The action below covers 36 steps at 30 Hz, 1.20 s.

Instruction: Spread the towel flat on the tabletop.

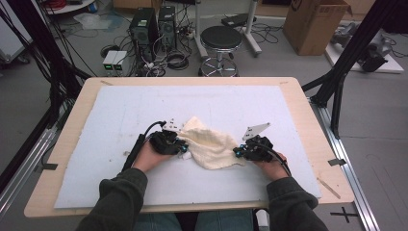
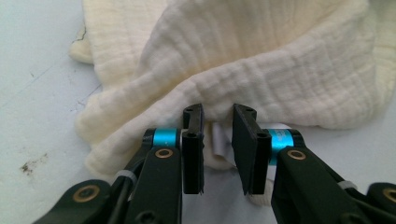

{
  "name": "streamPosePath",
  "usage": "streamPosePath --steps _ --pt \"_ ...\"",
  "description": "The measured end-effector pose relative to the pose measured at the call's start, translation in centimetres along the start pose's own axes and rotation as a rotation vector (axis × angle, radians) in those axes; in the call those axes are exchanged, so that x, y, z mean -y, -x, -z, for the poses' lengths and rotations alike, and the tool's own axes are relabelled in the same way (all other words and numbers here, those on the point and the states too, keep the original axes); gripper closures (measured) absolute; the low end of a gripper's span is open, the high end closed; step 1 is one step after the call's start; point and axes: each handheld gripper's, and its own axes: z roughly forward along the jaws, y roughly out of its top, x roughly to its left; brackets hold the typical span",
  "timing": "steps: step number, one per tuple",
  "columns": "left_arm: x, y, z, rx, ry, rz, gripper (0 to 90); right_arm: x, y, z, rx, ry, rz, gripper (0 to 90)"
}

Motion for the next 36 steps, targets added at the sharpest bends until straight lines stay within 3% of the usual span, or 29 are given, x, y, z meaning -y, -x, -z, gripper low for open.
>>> streamPosePath --steps 2,5,7,10,14,19,24,36 --pt "0.0 0.0 -0.1 0.004 0.004 -0.006 74.2 0.0 0.0 0.3 -0.016 0.022 -0.010 85.2" --pt "-0.1 0.5 -0.1 -0.010 0.002 -0.036 83.8 -0.2 -0.6 0.8 -0.111 0.095 0.000 73.1" --pt "-0.1 0.6 -0.1 -0.019 0.000 -0.057 88.2 -0.2 -1.2 0.4 -0.132 0.057 0.021 68.4" --pt "-0.1 0.4 0.5 -0.006 0.000 -0.040 89.2 -0.1 -1.7 -0.4 -0.148 0.008 0.052 64.7" --pt "0.0 0.2 2.5 0.003 0.039 -0.047 89.2 0.0 -1.7 -0.5 -0.134 0.018 0.037 71.9" --pt "0.5 0.4 5.4 -0.005 0.041 -0.079 89.2 -0.1 -2.0 -0.4 -0.130 0.012 0.070 87.4" --pt "1.5 1.7 8.0 -0.021 0.047 -0.133 89.2 -0.2 -2.9 -0.2 -0.139 0.011 0.100 88.5" --pt "5.7 5.4 12.5 -0.021 0.086 -0.166 89.2 -0.8 -6.3 2.2 -0.195 0.083 0.154 88.6"
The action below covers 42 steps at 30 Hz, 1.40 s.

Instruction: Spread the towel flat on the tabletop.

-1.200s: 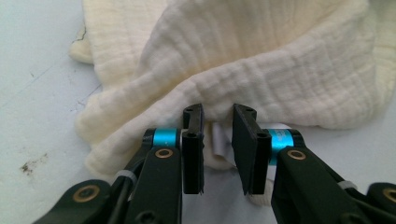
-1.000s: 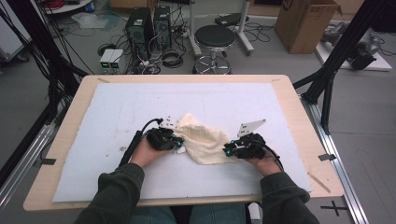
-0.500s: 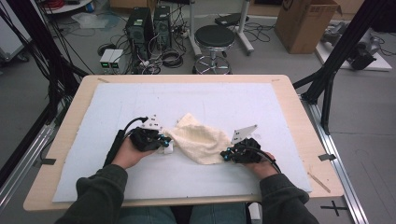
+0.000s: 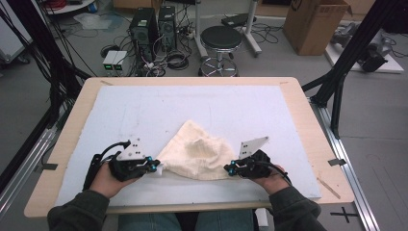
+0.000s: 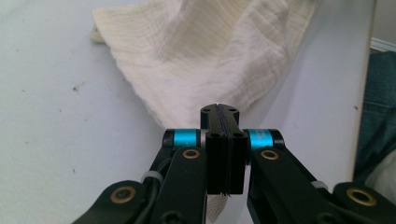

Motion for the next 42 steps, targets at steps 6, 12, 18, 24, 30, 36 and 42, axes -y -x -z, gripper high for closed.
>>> streamPosePath --steps 6,12,18,24,30,36,42 --pt "2.1 2.0 1.1 0.019 -0.020 -0.001 89.1 -0.3 -1.7 -0.8 -0.047 -0.032 0.037 88.1" --pt "3.2 1.0 0.8 0.035 0.052 0.073 68.7 -0.3 -1.3 -0.5 -0.082 0.043 -0.013 66.4" --pt "0.8 -1.5 -0.8 0.004 0.108 0.101 59.3 -1.0 0.9 0.7 0.014 0.094 -0.054 62.4" --pt "-3.0 -4.6 -4.5 -0.035 0.133 0.117 56.2 -1.8 4.6 0.4 0.121 0.095 -0.123 62.1" --pt "-5.2 -7.8 -8.3 -0.053 0.128 0.181 55.3 -2.3 7.9 -0.5 0.164 0.105 -0.179 60.7" --pt "-6.1 -10.3 -12.7 -0.043 0.090 0.237 50.0 -1.9 9.4 -1.1 0.165 0.113 -0.216 58.8" --pt "-5.9 -10.7 -14.5 -0.055 -0.029 0.260 51.2 -1.4 10.2 -2.0 0.095 0.101 -0.276 55.4"
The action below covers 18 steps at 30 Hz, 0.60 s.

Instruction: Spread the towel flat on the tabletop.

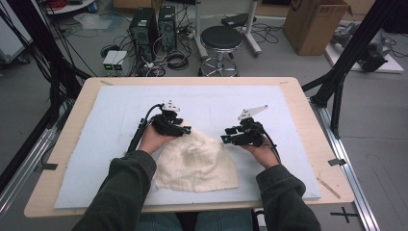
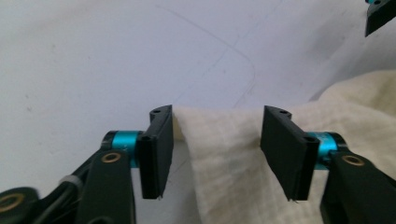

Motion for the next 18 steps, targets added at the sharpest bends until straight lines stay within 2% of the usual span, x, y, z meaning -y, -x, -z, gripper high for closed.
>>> streamPosePath --steps 4,6,8,11,12,13,16,18 --pt "0.3 0.1 -0.2 0.012 -0.063 -0.019 76.4 0.2 0.2 -1.4 -0.032 -0.038 -0.017 55.7" --pt "0.3 0.4 0.1 0.015 -0.064 -0.044 84.7 0.2 0.0 -2.0 -0.057 -0.049 -0.016 64.0" --pt "0.2 0.7 0.7 0.018 -0.055 -0.057 85.9 0.1 -0.4 -2.5 -0.050 -0.084 0.022 74.3" --pt "0.4 1.0 2.1 0.018 -0.031 -0.070 86.2 0.2 -0.7 -3.0 -0.089 -0.125 0.034 86.8" --pt "0.4 1.0 2.1 0.018 -0.031 -0.070 86.2 0.2 -0.7 -3.0 -0.089 -0.125 0.034 86.8" --pt "0.7 1.0 3.4 0.011 -0.019 -0.081 86.2 0.1 -0.9 -2.8 -0.101 -0.130 0.039 87.8" --pt "1.2 0.8 5.6 -0.010 0.009 -0.078 86.1 -0.1 -1.4 -1.8 -0.058 -0.121 0.052 88.1" --pt "1.5 0.7 7.0 -0.015 0.035 -0.062 86.1 -0.3 -1.6 -0.8 -0.030 -0.109 0.066 88.3"
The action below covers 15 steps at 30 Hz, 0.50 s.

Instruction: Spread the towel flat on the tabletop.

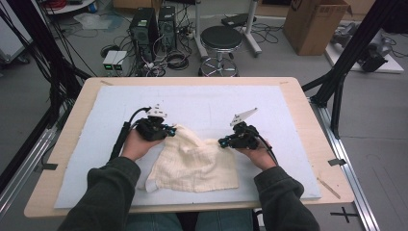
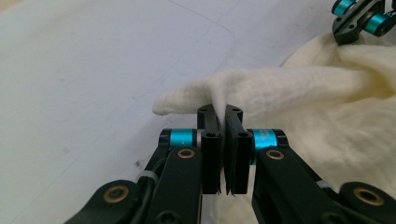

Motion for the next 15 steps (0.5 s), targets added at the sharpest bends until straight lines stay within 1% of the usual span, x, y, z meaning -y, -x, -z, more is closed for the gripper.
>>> streamPosePath --steps 1,2,3,4,6,7,8,10,13,15 --pt "0.1 0.1 0.6 -0.001 0.011 0.008 86.0 -0.1 -0.2 0.6 0.020 0.008 0.002 88.3" --pt "0.3 0.1 1.3 0.000 0.016 0.001 86.0 -0.3 -0.5 1.4 0.041 0.012 0.005 88.3" --pt "0.5 0.4 2.0 -0.002 0.027 -0.004 85.9 -0.4 -0.8 2.1 0.064 0.024 0.021 88.4" --pt "0.7 0.6 2.3 0.000 0.033 -0.005 85.9 -0.6 -1.3 3.1 0.093 0.038 0.033 88.3" --pt "1.3 1.4 3.0 -0.008 0.025 -0.025 86.0 -0.8 -2.2 4.3 0.126 0.060 0.045 88.3" --pt "1.7 1.8 3.4 -0.009 0.028 -0.028 85.9 -0.8 -2.8 4.8 0.136 0.066 0.058 88.3" --pt "2.2 2.3 3.7 -0.003 0.028 -0.027 86.0 -0.7 -3.4 5.2 0.141 0.064 0.067 88.2" --pt "3.2 3.2 4.3 -0.012 0.002 -0.053 86.0 -0.2 -4.6 5.4 0.149 0.041 0.096 88.2" --pt "4.9 4.1 5.0 0.010 -0.022 -0.037 85.9 1.1 -5.9 4.8 0.121 0.006 0.106 88.2" --pt "6.0 4.5 5.3 0.019 -0.031 -0.023 85.9 1.9 -6.6 4.0 0.111 -0.042 0.123 88.1"
